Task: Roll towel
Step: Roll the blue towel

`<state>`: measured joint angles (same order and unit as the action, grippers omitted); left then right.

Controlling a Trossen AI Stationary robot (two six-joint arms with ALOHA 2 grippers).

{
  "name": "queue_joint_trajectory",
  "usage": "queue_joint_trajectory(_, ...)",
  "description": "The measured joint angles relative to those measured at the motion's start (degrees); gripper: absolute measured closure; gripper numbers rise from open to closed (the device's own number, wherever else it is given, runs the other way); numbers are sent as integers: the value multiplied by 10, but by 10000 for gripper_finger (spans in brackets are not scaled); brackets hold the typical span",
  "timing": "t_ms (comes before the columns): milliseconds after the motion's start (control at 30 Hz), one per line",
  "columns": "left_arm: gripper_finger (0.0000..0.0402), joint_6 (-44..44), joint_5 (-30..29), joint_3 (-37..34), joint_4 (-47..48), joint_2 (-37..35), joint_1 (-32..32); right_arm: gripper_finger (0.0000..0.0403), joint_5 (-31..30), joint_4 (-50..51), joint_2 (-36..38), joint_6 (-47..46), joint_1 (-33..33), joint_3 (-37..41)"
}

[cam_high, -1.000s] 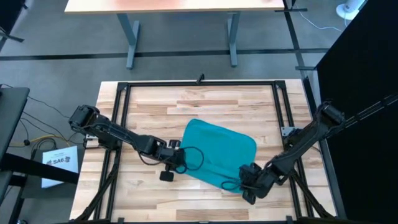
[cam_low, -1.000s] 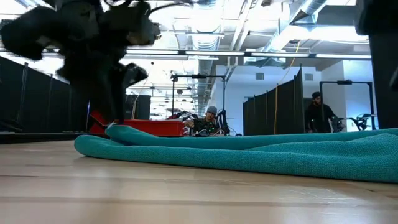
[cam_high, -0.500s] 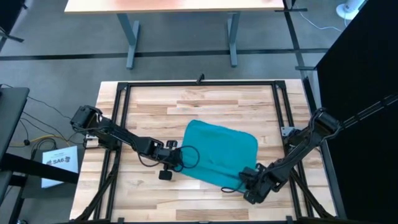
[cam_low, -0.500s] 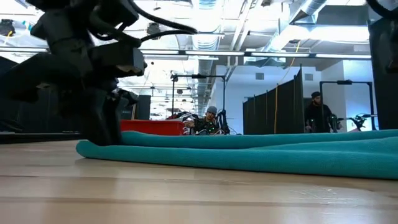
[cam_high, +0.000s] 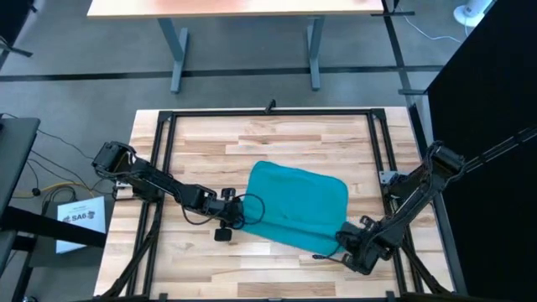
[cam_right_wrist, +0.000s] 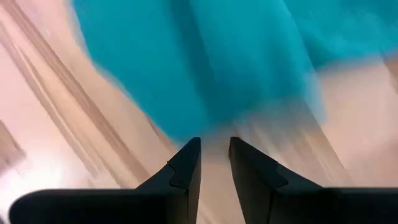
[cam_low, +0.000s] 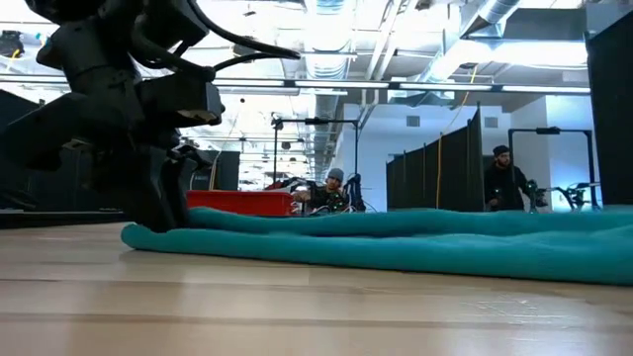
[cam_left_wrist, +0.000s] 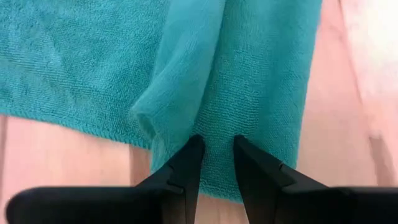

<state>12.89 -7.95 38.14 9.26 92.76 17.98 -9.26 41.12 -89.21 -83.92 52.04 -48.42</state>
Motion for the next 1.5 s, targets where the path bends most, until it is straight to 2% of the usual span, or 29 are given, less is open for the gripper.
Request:
queue_joint_trajectory(100, 320, 10, -3, 5, 13, -10, 0, 330, -16, -16, 25, -10, 8, 1)
queue_joint_trajectory(200, 320, 14, -3, 29, 44, -32, 0, 330, -70, -72, 51, 10, 7, 0)
queue_joint_trajectory(333, 320, -6, -27, 70, 17, -61, -1, 330, -113, -73, 70, 32, -10, -1)
queue_joint_trajectory(433, 320, -22, -30, 71, 15, -49, -12, 330, -110, -85, 57, 81, -36, 0)
queue_joint_trajectory(600, 320, -19, -20, 72, 5, -11, -23, 330, -65, -168, 10, 173, -78, 0)
queue_joint_trajectory(800, 320, -19, -16, 72, -2, 23, -32, 330, -42, -240, -31, 194, -92, 0)
queue_joint_trajectory(900, 320, -17, -15, 72, -14, 22, -37, 330, -42, -226, -28, 167, -85, 0)
queue_joint_trajectory(1033, 320, -28, -13, 73, -48, 16, -47, 330, -52, -154, -23, 137, -94, 0)
queue_joint_trajectory(1200, 320, -29, 21, 73, -49, 42, -66, 330, -24, -129, -27, 169, -132, 11)
queue_joint_trajectory(1367, 320, -10, 36, 75, -64, 58, -53, 330, -50, -69, -27, 170, -170, 11)
queue_joint_trajectory(1500, 320, -1, 36, 75, -63, 58, -39, 330, -56, -68, -25, 193, -181, 10)
